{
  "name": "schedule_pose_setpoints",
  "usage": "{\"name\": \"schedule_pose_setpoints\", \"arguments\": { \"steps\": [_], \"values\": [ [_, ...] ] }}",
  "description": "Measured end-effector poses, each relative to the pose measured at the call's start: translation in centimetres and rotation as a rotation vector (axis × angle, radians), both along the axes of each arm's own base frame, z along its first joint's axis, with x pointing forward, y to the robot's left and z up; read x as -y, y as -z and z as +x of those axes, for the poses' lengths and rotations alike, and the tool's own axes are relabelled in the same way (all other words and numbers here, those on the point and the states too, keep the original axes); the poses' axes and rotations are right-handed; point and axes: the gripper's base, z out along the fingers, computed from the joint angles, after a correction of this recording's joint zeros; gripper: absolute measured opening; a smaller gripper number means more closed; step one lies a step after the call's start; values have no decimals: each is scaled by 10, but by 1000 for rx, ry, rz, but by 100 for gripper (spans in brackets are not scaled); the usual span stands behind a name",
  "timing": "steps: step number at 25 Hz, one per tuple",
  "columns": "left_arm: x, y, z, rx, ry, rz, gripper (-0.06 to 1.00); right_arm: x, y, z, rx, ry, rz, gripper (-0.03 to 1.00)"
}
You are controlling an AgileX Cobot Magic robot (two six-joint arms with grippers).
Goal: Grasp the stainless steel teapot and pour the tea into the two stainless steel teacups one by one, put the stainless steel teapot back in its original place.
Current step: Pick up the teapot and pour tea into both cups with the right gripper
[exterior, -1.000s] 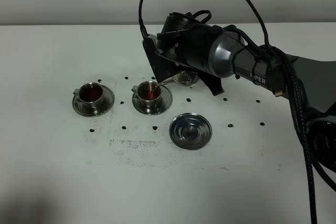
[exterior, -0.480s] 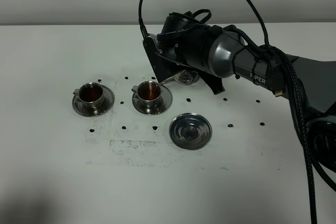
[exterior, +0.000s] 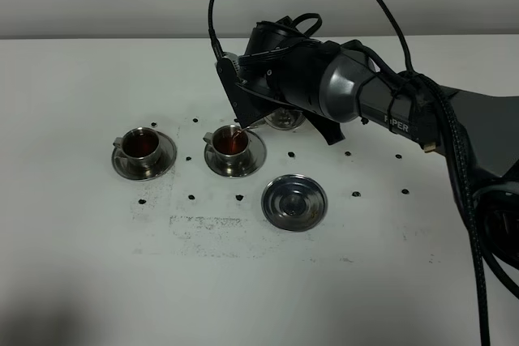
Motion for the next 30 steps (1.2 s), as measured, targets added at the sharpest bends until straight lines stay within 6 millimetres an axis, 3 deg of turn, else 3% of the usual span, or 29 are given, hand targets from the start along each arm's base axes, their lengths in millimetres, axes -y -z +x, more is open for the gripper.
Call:
{"name": "schedule_pose_setpoints", "arguments": {
  "steps": [30],
  "values": [
    [0,0,0,0,0,0,66,-3,-4,-3,10,-12,2,17]
  ]
}}
